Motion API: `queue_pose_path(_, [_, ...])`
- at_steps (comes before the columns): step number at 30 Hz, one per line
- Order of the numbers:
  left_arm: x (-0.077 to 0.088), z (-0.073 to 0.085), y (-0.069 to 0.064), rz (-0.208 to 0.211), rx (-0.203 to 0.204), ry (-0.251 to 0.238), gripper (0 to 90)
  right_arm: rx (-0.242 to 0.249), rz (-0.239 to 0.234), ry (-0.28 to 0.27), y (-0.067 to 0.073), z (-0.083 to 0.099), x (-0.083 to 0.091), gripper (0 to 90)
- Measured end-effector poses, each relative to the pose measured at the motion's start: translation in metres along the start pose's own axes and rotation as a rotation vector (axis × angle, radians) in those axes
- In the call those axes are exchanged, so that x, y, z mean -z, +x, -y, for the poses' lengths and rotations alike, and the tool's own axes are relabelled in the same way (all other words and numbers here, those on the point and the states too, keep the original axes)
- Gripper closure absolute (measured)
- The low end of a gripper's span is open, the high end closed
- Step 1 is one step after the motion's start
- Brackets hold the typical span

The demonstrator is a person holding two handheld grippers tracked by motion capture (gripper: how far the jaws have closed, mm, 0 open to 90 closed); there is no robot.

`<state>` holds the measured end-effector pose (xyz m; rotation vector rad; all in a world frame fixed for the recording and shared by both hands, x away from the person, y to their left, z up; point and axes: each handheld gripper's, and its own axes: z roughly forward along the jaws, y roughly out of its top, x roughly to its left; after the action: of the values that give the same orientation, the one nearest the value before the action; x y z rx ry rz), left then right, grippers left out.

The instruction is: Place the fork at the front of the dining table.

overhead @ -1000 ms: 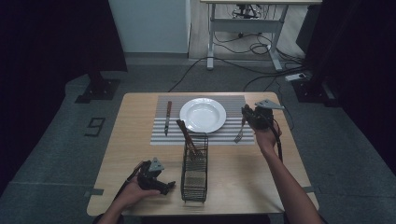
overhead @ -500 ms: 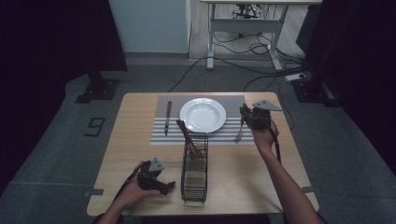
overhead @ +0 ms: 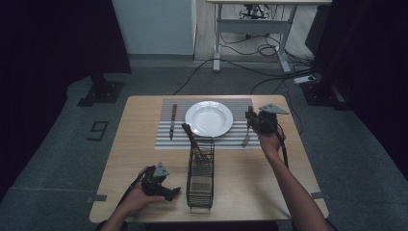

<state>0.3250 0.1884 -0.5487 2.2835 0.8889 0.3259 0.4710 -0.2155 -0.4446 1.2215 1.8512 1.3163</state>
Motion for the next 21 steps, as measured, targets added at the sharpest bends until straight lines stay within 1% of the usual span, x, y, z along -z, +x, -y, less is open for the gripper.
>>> queue_pose_path(3, [0.000,0.000,0.000,0.000,0.000,0.000,0.0,-0.001,-0.001,0.000,0.001,0.001,-0.001,78.9])
queue_pose_path(9, [0.000,0.000,0.000,0.000,0.000,0.000,0.0,0.026,0.003,0.019,0.004,-0.002,-0.007,79.2])
queue_pose_path(15, [0.000,0.000,0.000,0.000,0.000,-0.001,0.0,0.006,0.021,0.056,-0.002,-0.008,-0.021,79.6])
queue_pose_path(21, [0.000,0.000,-0.001,0.001,-0.002,0.000,0.0,-0.013,0.040,0.074,-0.007,-0.009,-0.032,79.8])
